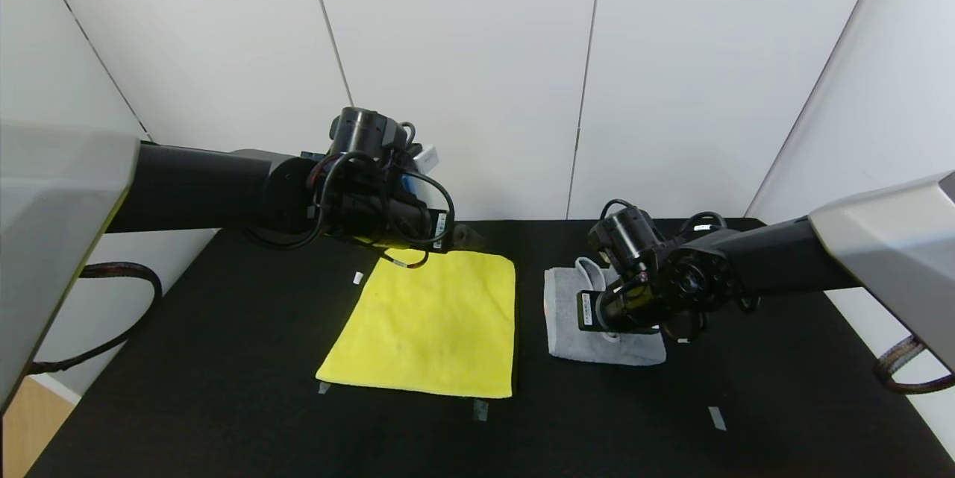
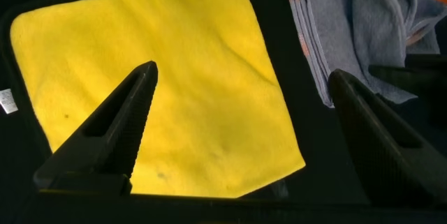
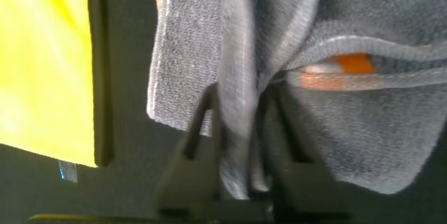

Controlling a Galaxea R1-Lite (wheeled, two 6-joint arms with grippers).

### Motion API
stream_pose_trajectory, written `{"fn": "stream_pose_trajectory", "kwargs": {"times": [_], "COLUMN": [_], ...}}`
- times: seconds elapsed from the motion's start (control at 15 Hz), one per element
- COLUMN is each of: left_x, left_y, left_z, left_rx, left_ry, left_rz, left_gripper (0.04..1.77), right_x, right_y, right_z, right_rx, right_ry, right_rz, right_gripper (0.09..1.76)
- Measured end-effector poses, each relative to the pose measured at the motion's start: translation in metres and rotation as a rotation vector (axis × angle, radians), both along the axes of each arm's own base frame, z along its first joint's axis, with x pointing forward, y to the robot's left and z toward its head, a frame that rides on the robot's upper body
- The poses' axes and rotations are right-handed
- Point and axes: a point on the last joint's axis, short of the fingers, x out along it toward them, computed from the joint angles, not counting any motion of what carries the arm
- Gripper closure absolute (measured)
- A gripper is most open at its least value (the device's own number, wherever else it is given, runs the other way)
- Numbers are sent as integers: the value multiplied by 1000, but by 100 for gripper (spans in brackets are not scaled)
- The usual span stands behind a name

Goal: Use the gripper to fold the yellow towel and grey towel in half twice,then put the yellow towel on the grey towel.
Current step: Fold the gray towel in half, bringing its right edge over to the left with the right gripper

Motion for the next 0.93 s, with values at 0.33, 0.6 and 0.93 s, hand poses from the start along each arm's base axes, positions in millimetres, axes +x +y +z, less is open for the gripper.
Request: {"fn": "stream_pose_trajectory", "kwargs": {"times": [0.33, 0.6, 0.93], "left_x": [0, 0, 0], "left_y": [2, 2, 4], "left_z": [-2, -3, -4], "left_rx": [2, 3, 5], "left_ry": [6, 11, 16], "left_rz": [3, 3, 9], "left_gripper": [9, 9, 9], "right_x": [-6, -14, -15], "right_y": [13, 25, 34], "right_z": [4, 14, 22], "right_rx": [-56, -47, -17], "right_ry": [-50, -82, -106], "right_rz": [-8, 20, 38], "right_gripper": [74, 50, 33]}}
